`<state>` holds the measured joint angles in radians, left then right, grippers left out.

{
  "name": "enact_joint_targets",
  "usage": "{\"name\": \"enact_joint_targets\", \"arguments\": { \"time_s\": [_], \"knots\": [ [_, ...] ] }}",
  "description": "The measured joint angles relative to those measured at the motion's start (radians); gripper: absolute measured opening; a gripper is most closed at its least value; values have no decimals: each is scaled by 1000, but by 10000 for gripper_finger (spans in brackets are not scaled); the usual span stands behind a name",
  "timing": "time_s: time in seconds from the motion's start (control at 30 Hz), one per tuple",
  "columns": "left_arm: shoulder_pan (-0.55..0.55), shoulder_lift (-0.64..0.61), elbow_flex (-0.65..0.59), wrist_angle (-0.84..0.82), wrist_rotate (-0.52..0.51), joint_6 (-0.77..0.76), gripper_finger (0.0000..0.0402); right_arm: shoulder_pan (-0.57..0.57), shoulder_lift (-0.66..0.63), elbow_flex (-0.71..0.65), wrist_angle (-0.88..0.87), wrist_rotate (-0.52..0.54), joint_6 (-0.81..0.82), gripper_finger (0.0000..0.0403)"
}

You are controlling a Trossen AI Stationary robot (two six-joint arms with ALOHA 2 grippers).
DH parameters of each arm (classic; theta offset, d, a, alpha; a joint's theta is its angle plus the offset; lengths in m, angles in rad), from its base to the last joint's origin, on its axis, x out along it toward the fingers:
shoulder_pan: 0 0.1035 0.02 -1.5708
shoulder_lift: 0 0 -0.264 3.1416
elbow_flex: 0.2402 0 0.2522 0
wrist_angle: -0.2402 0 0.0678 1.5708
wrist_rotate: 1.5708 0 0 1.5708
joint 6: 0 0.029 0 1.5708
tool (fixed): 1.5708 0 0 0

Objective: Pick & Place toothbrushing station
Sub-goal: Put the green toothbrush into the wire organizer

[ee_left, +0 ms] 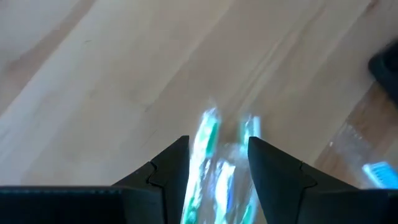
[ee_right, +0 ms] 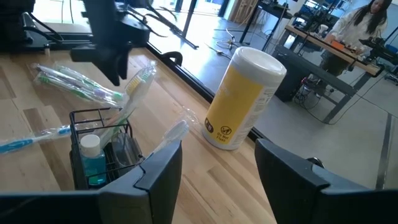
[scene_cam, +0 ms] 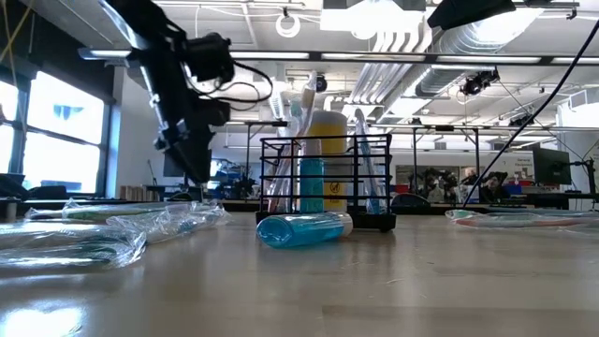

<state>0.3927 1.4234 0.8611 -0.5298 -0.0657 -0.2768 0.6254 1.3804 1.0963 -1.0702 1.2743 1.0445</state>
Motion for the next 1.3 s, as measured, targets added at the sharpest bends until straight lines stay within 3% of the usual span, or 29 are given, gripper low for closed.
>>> {"name": "enact_joint_targets", "arguments": {
  "time_s": [0.3, 1.07, 1.2, 1.3],
  "knots": [
    [20, 167, 104, -77, 12, 19, 157, 0, 0, 0, -2, -37, -1, 195],
    [20, 286, 107, -91, -2, 43, 157, 0, 0, 0, -3, -46, -2, 195],
    [19, 285, 107, -90, -1, 47, 138, 0, 0, 0, -3, -47, -2, 195],
    [19, 271, 104, -92, 1, 47, 100, 0, 0, 0, -3, -47, -2, 195]
  ]
}}
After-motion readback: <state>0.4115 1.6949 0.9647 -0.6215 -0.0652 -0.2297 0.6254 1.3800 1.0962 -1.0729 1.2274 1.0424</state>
